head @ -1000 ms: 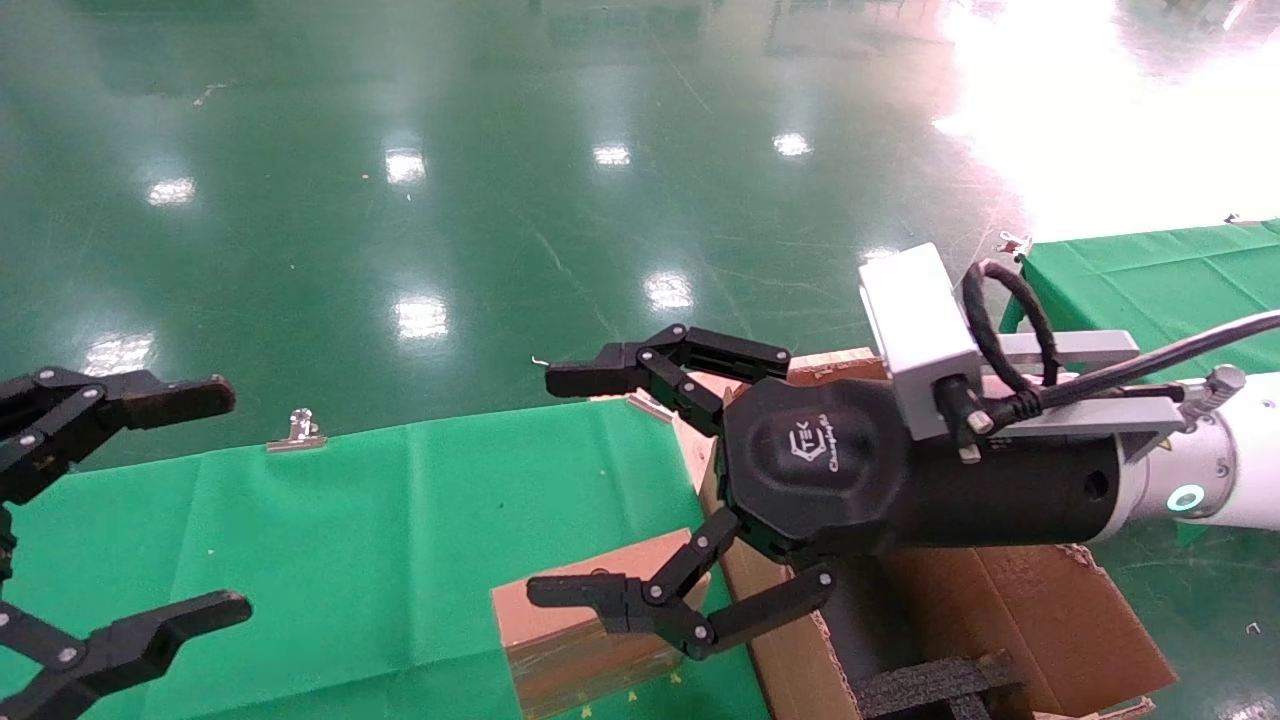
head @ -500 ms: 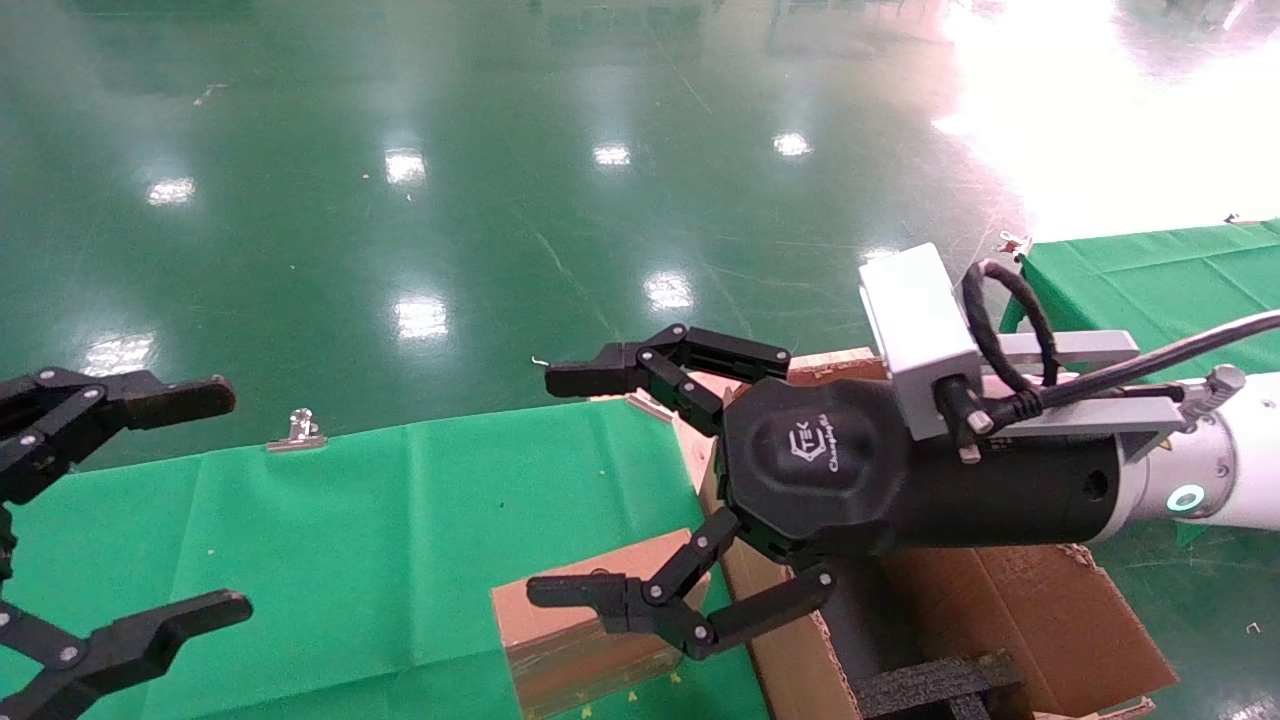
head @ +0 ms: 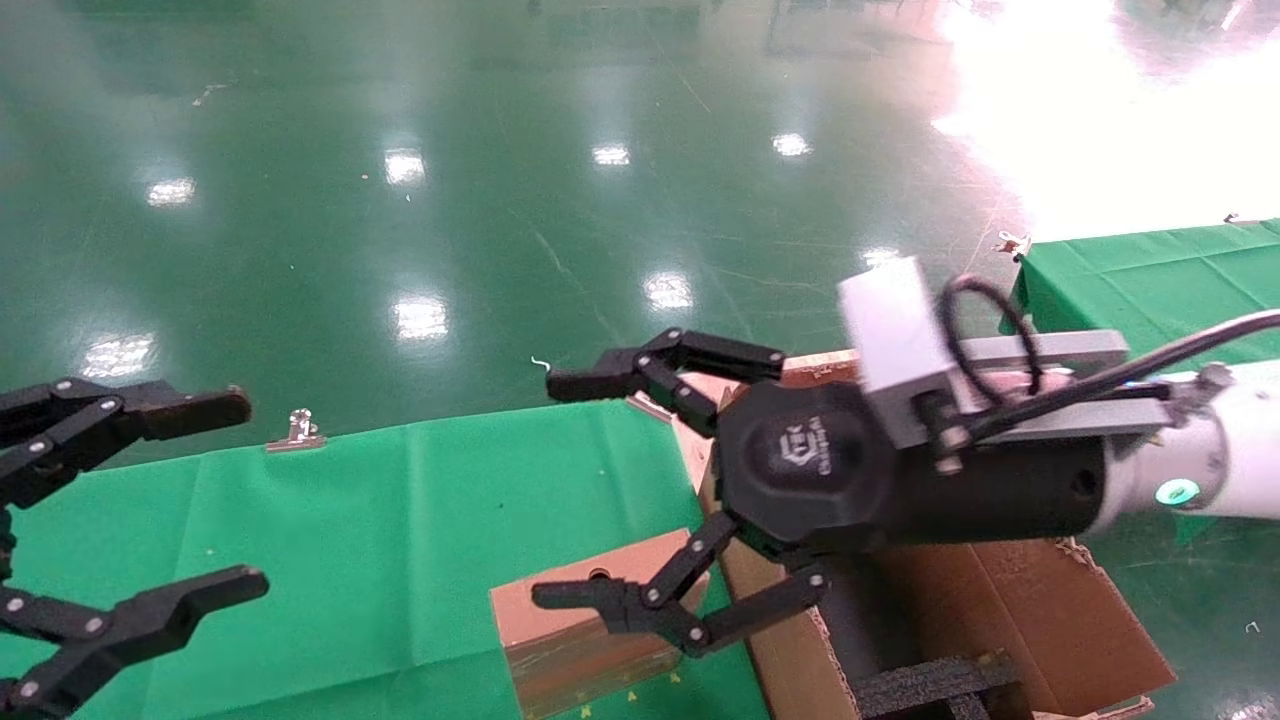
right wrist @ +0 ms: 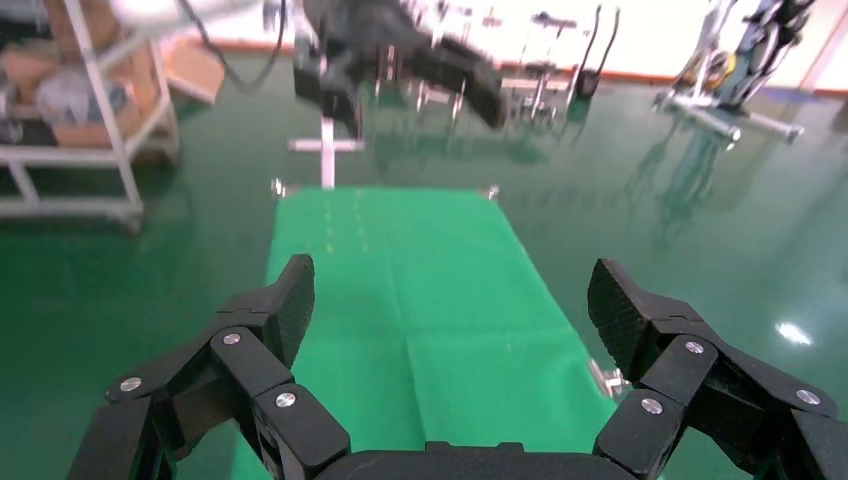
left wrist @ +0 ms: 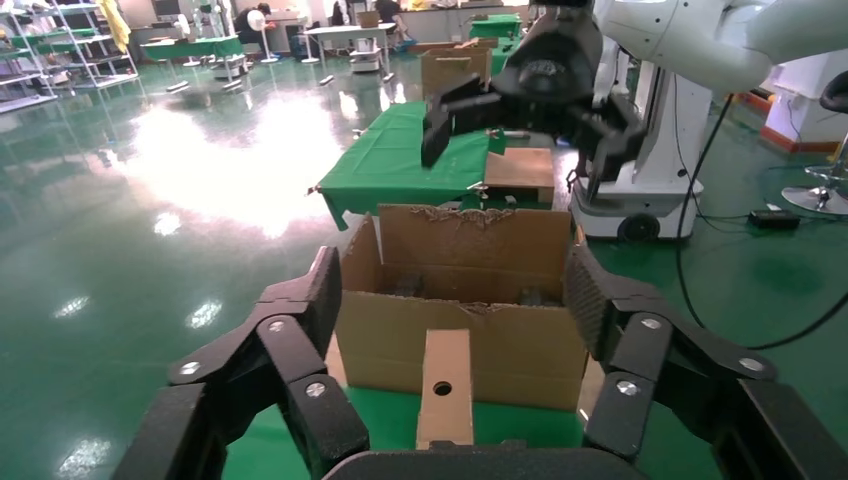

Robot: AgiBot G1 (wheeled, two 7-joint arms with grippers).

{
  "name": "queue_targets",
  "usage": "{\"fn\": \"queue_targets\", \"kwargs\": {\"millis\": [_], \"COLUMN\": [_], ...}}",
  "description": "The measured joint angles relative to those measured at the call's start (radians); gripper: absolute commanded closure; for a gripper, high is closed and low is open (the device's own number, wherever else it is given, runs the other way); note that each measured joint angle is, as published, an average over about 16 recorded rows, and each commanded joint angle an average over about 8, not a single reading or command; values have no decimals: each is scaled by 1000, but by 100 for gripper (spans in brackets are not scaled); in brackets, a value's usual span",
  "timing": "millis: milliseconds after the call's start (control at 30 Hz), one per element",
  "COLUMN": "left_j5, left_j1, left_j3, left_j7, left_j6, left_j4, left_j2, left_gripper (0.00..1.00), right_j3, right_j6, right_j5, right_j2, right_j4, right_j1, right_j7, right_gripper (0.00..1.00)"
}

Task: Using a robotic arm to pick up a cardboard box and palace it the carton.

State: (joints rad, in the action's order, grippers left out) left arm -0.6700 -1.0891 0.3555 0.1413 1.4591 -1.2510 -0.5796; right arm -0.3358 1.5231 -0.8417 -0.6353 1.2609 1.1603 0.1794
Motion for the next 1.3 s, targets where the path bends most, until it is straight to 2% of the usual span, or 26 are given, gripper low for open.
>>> {"fn": "queue_targets", "kwargs": {"millis": [267, 600, 1167, 1200, 1233, 1300], "left_j5": [0, 0, 0, 0, 0, 0], "left_j1": [0, 0, 0, 0, 0, 0], "left_j3": [0, 0, 0, 0, 0, 0], "left_j7": [0, 0, 0, 0, 0, 0], "left_j6": [0, 0, 0, 0, 0, 0], "left_j4": [0, 0, 0, 0, 0, 0], "left_j2": [0, 0, 0, 0, 0, 0], "left_gripper": [100, 100, 100, 98, 92, 67], "right_j3": [-111, -313, -649, -664, -677, -702], "right_j6": [38, 60, 58, 57, 56, 54], "right_j5": [-190, -411, -596, -602, -607, -617], "right_j2": [-60, -170, -345, -353, -362, -377], "right_j4": [-57, -167, -320, -326, -332, -344], "right_j1": [137, 311, 526, 534, 542, 554], "right_j7": [-21, -68, -155, -161, -167, -178], "right_gripper": [0, 0, 0, 0, 0, 0]}}
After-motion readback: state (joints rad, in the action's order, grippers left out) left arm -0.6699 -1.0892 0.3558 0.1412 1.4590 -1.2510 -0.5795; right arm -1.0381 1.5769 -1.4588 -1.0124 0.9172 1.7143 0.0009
